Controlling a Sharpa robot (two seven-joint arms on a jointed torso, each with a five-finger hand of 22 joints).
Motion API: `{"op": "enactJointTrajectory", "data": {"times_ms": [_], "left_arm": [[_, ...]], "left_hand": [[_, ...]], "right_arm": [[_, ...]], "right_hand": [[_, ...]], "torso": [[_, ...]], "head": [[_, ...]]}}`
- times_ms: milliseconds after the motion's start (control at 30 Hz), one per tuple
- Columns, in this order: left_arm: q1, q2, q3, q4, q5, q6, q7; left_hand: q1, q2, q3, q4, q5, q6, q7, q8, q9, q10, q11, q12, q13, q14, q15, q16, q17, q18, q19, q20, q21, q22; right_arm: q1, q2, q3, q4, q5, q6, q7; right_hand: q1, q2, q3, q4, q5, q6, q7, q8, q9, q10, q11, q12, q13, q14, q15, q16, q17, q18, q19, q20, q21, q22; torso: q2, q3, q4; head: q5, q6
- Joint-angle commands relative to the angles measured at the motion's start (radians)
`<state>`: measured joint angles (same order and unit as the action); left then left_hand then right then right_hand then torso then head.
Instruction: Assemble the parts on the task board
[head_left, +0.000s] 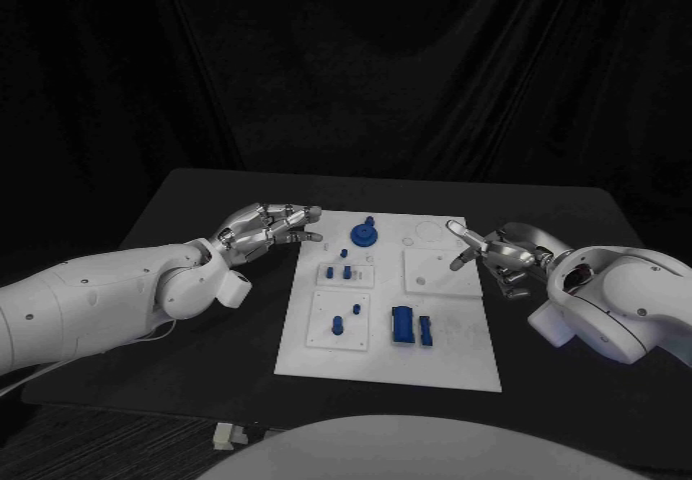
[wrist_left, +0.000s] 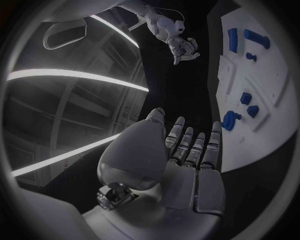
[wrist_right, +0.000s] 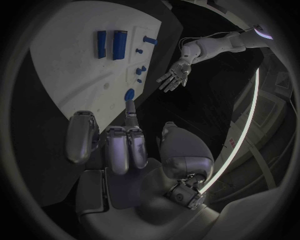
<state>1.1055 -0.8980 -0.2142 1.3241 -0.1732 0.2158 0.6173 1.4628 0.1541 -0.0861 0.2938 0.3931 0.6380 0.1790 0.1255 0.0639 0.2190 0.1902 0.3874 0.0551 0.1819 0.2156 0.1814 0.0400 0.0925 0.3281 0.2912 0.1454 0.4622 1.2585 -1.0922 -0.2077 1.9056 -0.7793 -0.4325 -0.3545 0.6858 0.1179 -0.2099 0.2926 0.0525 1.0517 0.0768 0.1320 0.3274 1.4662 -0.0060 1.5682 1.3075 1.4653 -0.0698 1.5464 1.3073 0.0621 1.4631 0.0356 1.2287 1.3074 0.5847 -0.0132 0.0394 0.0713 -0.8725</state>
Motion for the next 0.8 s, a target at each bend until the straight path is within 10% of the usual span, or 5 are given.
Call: {"op": "enactJointTrajectory", "data": {"times_ms": [33,333,800], "left_arm": [[0.011,-0.009,0.002,0.025,0.007,-0.099,0.162],[0.019,-0.013,0.001,0.044,0.024,-0.105,0.203],[0.018,0.010,0.001,0.012,0.030,-0.061,0.179]], "left_hand": [[-0.035,0.011,-0.028,0.000,-0.020,0.013,-0.002,0.008,0.002,0.021,0.009,0.017,0.002,0.002,-0.012,0.005,0.000,0.006,0.003,0.000,0.005,-0.007],[-0.057,0.030,-0.048,0.000,-0.019,0.012,-0.005,0.008,0.001,0.020,0.011,0.017,0.000,-0.011,-0.017,-0.004,-0.002,0.005,-0.018,0.000,-0.004,-0.029],[-0.008,0.048,-0.044,-0.006,0.033,0.002,-0.006,0.005,0.000,0.006,0.010,0.009,-0.001,-0.013,-0.012,0.000,-0.001,0.002,-0.012,0.001,0.002,-0.030]], "right_arm": [[0.002,0.002,0.000,0.002,0.020,-0.015,0.123],[-0.059,0.005,-0.001,0.006,-0.179,0.194,0.076],[-0.137,0.037,-0.001,-0.012,-0.245,0.313,0.037]], "right_hand": [[-0.008,0.018,-0.034,0.000,-0.004,-0.033,0.010,-0.024,-0.020,0.105,0.014,0.003,0.263,0.093,0.010,0.004,0.196,0.004,0.010,0.008,0.014,0.175],[-0.033,0.043,-0.121,0.001,-0.004,-0.076,0.028,-0.064,-0.071,0.105,0.030,0.003,0.263,0.096,0.025,0.010,0.211,-0.002,0.018,0.023,0.051,0.183],[-0.034,0.059,-0.152,-0.001,-0.004,-0.061,0.030,-0.061,-0.086,0.105,0.034,0.003,0.263,0.096,0.028,0.010,0.211,-0.001,0.016,0.027,0.050,0.182]], "torso": [[-0.001,0.0001,-0.0002],[-0.010,0.0016,-0.0019],[-0.008,0.0013,-0.0013]], "head": [[0.002,0.000],[0.016,0.000],[0.016,0.000]]}}
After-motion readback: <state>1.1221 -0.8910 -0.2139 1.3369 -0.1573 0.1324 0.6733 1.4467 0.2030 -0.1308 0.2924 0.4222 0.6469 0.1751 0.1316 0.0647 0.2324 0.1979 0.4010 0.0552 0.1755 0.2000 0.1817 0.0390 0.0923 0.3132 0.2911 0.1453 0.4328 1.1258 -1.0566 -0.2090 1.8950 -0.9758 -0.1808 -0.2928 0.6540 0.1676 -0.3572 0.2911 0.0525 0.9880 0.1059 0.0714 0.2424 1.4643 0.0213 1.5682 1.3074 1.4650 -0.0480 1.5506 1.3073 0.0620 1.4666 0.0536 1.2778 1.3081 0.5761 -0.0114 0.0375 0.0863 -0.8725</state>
